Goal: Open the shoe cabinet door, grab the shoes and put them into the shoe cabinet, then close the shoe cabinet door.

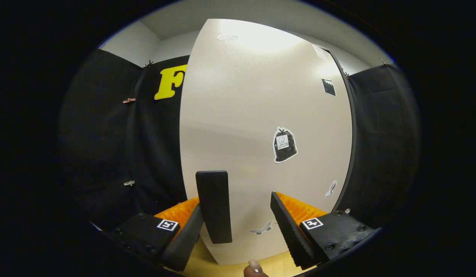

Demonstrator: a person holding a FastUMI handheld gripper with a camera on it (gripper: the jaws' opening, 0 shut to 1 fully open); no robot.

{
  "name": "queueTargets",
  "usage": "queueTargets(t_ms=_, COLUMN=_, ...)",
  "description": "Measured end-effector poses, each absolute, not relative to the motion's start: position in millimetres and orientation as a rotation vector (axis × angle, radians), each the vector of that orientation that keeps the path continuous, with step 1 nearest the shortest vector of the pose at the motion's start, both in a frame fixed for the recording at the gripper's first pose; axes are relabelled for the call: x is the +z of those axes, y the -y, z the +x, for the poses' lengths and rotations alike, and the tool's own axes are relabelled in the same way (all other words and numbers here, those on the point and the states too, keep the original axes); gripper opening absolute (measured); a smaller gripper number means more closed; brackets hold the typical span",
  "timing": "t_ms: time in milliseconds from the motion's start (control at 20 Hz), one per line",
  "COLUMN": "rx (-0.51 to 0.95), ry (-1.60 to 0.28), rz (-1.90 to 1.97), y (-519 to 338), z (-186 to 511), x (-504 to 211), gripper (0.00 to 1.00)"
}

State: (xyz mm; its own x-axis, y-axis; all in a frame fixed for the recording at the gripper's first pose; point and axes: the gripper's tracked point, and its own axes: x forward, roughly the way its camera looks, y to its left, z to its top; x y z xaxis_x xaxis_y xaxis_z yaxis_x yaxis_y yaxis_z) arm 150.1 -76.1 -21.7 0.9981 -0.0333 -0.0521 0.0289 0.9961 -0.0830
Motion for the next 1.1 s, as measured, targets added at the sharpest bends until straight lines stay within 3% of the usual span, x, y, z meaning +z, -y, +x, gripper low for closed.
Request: queueTargets(t_ms=1100, rx=0.011, ry=-0.043, rz=-0.065, y=80, z=102, x=-8, gripper=1.00)
